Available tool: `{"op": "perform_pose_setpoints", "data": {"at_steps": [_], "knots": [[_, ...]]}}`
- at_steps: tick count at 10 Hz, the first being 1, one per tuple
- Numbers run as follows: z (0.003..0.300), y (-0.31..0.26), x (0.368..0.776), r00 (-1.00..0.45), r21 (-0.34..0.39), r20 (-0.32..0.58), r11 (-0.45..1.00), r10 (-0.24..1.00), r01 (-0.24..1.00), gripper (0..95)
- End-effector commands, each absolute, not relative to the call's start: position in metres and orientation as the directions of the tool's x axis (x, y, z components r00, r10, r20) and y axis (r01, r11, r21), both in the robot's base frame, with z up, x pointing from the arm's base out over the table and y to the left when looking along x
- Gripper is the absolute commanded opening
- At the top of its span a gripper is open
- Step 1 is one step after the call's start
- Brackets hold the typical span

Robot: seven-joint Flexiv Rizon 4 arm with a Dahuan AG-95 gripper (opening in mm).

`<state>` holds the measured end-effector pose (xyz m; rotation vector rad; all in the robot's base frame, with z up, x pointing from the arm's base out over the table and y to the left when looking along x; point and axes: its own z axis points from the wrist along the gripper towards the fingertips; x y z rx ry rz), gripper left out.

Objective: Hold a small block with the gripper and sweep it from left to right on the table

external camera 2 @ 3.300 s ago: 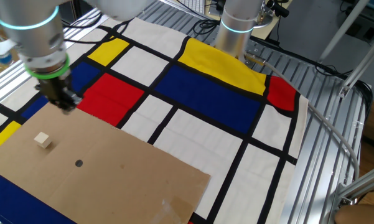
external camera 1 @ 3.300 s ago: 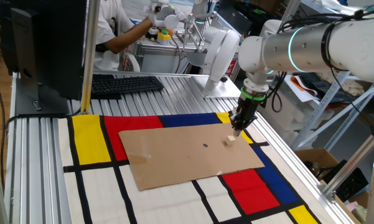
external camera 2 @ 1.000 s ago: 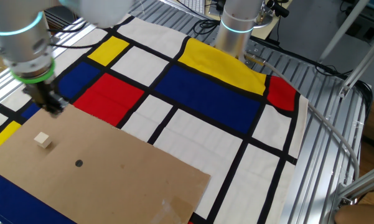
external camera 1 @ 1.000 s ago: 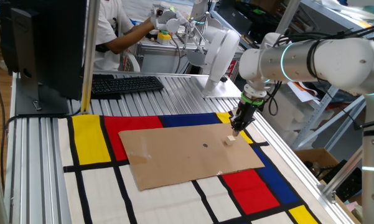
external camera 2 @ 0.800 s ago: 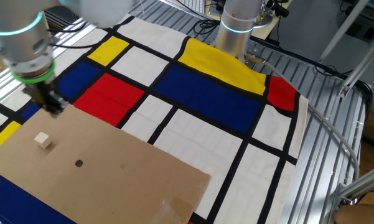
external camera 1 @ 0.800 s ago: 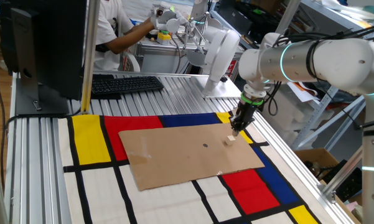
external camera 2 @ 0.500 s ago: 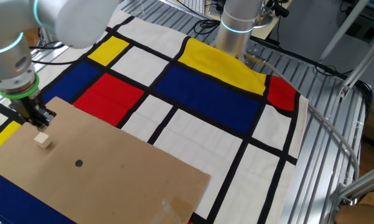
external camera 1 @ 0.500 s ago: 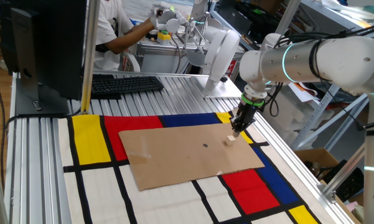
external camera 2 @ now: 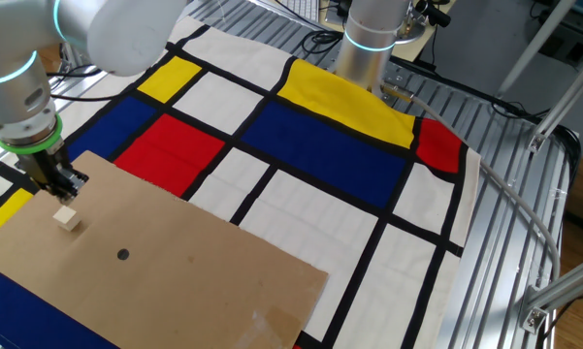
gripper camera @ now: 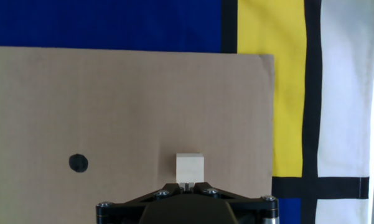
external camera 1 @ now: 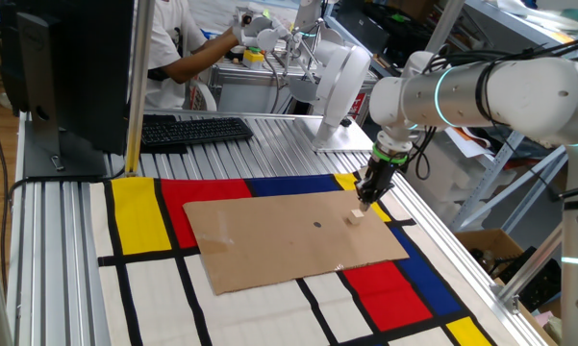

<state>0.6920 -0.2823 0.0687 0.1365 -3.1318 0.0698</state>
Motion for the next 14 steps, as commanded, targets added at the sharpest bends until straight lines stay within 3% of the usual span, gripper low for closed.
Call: {"op": "perform_pose_setpoints", "data": {"at_steps": [1,14], "knots": [[0.0683,-0.2828,0.6934,-0.996,-0.042,0.010,0.995,-0.086,-0.086,0.0],[0.0669,-0.2797,0.6951,-0.998,-0.029,0.003,0.998,-0.062,-0.062,0.0]]}}
